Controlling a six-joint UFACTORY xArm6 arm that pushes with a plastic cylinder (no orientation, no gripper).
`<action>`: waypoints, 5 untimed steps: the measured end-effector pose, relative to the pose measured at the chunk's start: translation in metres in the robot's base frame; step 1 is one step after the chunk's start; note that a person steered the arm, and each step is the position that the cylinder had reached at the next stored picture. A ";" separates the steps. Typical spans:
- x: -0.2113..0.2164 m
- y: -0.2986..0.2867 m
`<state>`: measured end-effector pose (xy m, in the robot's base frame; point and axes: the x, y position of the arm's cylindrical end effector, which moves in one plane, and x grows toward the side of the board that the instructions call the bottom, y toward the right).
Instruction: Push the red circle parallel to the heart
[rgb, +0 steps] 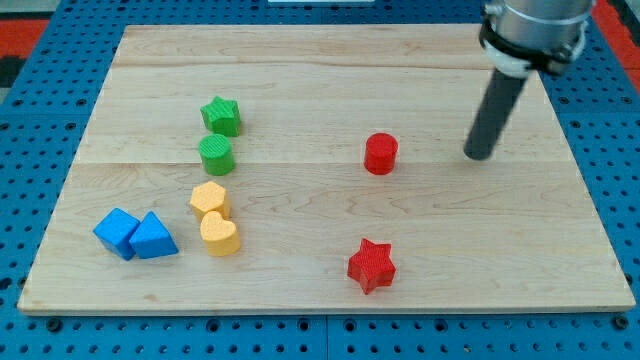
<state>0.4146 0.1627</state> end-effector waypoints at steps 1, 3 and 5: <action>0.003 -0.072; 0.051 -0.073; -0.007 -0.044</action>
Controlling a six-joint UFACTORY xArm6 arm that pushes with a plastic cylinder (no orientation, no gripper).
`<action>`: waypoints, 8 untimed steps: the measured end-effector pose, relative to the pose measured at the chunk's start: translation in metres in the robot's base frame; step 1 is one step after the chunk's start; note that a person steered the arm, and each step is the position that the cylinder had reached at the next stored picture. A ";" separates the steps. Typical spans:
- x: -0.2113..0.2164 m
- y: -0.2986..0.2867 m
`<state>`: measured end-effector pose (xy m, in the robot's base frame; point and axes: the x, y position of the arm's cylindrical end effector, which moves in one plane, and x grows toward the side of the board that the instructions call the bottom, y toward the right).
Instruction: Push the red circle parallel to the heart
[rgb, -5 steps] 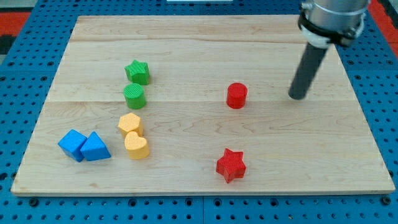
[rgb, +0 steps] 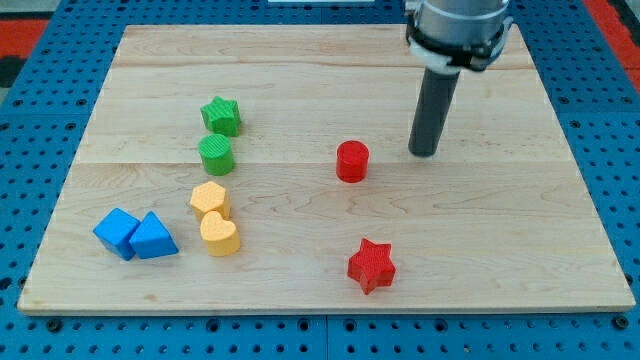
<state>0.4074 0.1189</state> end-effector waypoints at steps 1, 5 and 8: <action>-0.020 -0.057; 0.043 -0.073; 0.083 -0.098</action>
<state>0.4902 0.0208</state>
